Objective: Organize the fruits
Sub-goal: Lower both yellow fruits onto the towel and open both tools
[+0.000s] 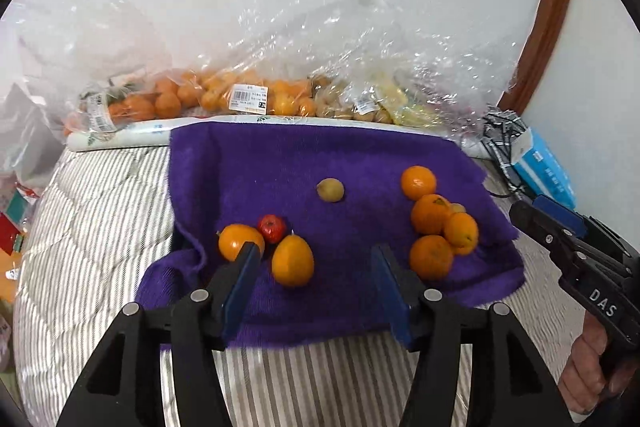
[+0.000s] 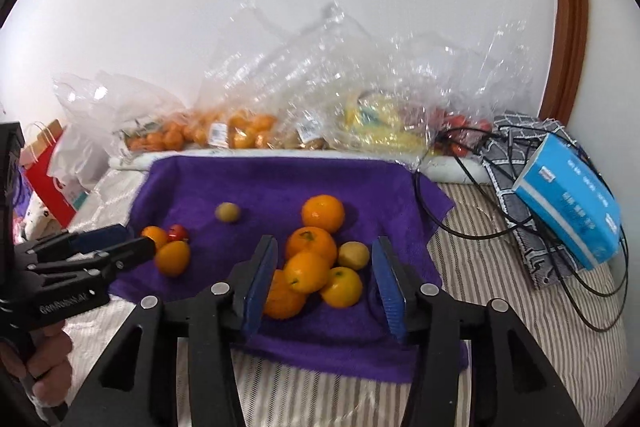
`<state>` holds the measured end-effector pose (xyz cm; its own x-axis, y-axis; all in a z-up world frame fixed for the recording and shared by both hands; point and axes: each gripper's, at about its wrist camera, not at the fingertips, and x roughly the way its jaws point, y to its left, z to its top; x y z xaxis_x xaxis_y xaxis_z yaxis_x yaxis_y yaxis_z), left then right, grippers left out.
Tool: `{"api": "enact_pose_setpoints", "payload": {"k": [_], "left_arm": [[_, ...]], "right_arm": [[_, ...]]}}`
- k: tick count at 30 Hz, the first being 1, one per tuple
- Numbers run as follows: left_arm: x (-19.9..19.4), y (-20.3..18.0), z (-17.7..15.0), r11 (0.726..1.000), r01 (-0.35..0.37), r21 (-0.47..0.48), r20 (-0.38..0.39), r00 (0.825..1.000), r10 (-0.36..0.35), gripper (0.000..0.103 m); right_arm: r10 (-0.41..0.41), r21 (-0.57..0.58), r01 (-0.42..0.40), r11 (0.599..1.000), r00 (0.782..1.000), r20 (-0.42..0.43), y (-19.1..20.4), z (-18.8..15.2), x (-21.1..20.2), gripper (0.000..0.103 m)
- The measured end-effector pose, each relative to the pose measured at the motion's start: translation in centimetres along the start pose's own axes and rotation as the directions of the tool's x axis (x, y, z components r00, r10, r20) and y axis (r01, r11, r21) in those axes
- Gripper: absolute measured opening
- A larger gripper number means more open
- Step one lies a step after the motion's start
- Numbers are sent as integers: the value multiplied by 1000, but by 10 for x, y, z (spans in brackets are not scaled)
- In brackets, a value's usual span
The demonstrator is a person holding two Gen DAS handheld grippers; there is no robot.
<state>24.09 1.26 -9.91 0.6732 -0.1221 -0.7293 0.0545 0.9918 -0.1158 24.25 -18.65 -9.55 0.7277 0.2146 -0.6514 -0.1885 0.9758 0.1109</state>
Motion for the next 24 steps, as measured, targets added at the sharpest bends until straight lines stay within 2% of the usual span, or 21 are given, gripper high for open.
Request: {"api": "enact_pose_setpoints", "payload": {"k": [4, 7, 10, 14, 20, 24], "left_arm": [[-29, -3, -11, 1000, -19, -6, 26, 999, 19, 63], [-55, -6, -22, 999, -33, -19, 56, 998, 34, 68], [-79, -9, -33, 999, -34, -23, 81, 996, 36, 74], [-109, -13, -47, 998, -50, -27, 122, 991, 53, 81], [-154, -12, -73, 998, -50, -49, 184, 981, 59, 88], [-176, -17, -87, 997, -61, -42, 213, 975, 68, 89]], "right_arm": [[10, 12, -10, 1000, 1000, -3, 8, -4, -30, 56], [21, 24, -21, 1000, 1000, -13, 12, -11, -55, 56], [7, 30, -8, 1000, 1000, 7, 17, -20, -82, 57], [0, 42, -1, 999, 1000, 15, 24, -33, -115, 62], [-35, 50, 34, 998, 999, 29, 35, -53, -154, 63], [-45, 52, 41, 998, 996, 74, 39, -69, -184, 74]]}}
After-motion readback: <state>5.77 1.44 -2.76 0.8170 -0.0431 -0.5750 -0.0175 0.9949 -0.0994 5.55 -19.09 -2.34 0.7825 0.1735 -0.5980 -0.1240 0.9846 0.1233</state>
